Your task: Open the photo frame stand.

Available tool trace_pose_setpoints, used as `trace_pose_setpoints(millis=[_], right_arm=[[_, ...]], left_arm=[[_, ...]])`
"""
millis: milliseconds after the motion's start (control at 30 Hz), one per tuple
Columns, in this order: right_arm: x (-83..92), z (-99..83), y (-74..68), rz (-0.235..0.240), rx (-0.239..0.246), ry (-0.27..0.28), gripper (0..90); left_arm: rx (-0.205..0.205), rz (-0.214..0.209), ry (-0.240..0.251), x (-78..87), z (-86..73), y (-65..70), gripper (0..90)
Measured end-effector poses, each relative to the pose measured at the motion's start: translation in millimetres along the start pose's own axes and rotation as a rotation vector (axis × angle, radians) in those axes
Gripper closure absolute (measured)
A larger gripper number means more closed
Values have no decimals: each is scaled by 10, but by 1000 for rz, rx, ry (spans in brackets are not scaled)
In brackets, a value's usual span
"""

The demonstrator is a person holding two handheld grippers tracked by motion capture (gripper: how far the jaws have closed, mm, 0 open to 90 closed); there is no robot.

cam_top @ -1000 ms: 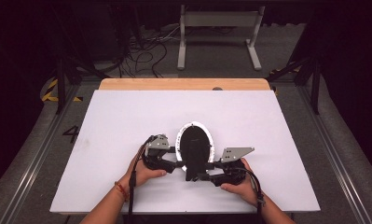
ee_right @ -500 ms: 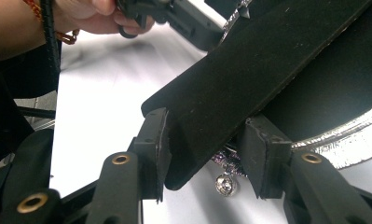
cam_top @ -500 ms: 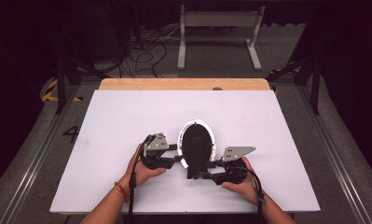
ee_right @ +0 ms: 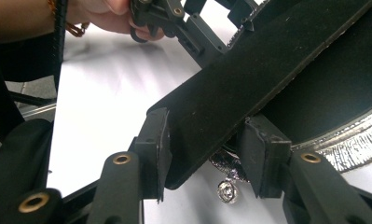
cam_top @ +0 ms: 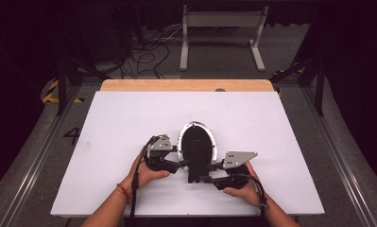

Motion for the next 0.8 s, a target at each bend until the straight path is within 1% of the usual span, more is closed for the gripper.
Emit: trace_pose_setpoints(millis=[67, 133, 167, 267, 333, 367, 467, 567, 633, 667, 733, 800], right_arm=[[4, -3, 3, 1, 2, -3, 556], [7, -8, 6, -13, 14, -18, 555], [9, -13, 8, -14, 18, -21, 555], [8, -22, 14, -25, 28, -31, 555], [3, -22, 18, -33, 34, -38, 555], [-1, -24, 24, -47, 44, -45, 555], [-12, -27, 48, -69, 44, -51, 560], [-20, -27, 64, -91, 54, -57, 572], [-27, -32, 70, -98, 51, -61, 590], [-29, -36, 81, -104, 49, -62, 623], [-20, -46, 94, -94, 42, -59, 651], [-5, -48, 90, -86, 39, -54, 637]], left_arm=[[1, -4, -8, 11, 24, -2, 384], [-10, 0, 0, 51, 52, -6, 424], [-22, -1, -3, 67, 60, -4, 441], [-29, 13, -2, 85, 71, 13, 461], [-51, 31, 8, 93, 88, 27, 465], [-61, 45, 13, 99, 101, 35, 475], [-97, 97, 22, 112, 163, 52, 505], [-129, 128, 35, 109, 173, 74, 510], [-145, 143, 44, 113, 174, 91, 512], [-161, 153, 48, 117, 175, 107, 514], [-163, 154, 65, 120, 174, 131, 532], [-159, 153, 70, 121, 159, 134, 533]])
Point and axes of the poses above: each handheld gripper's, and its own axes: x roughly backward along the jaws, z roughly out of its top, y roughly to its right, the point moved 4 cm from there along -x, roughly forward along the jaws, and after that the axes turned 4 degrees about -x, right-handed, at the moved point
